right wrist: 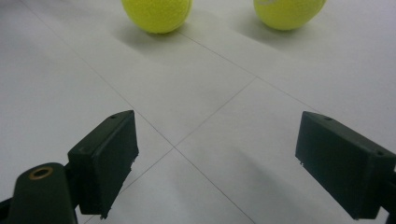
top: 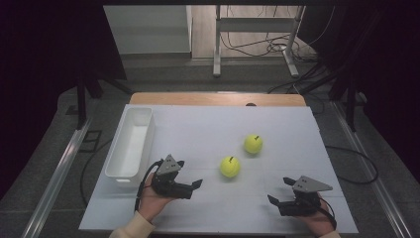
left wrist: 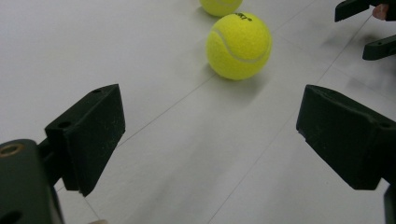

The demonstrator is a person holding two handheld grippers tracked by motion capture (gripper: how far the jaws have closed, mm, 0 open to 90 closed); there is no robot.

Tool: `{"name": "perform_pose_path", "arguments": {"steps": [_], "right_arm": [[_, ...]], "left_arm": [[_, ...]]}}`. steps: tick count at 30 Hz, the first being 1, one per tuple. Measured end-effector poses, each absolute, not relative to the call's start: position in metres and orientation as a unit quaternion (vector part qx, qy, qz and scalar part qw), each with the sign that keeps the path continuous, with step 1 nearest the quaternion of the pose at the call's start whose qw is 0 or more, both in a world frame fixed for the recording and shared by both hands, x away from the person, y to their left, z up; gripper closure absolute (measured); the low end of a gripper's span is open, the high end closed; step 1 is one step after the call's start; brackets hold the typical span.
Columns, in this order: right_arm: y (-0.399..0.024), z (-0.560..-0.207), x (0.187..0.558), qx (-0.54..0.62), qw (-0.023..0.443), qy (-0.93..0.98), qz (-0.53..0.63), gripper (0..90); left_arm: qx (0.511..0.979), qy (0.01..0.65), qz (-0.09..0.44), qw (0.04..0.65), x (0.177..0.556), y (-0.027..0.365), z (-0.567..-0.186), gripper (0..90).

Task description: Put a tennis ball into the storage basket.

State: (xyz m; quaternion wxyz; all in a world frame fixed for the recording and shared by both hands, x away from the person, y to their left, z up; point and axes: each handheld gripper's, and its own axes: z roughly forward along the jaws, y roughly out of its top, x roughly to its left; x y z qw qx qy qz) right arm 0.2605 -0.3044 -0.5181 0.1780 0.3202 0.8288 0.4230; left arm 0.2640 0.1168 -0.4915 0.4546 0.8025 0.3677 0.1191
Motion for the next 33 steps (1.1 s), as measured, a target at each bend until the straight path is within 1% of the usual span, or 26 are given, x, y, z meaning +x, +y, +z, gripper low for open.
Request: {"name": "perform_pose_path", "arguments": {"steps": [20, 33], "right_arm": [[-0.305, -0.518, 0.261, 0.32, 0.179, 0.829, 0.423, 13.3], [-0.305, -0.519, 0.261, 0.321, 0.177, 0.828, 0.424, 13.2]], "left_arm": [[0.812, 0.353, 0.106, 0.453, 0.277, 0.096, -0.49, 8.8], [0.816, 0.349, 0.088, 0.453, 0.288, 0.082, -0.494, 8.8]]}}
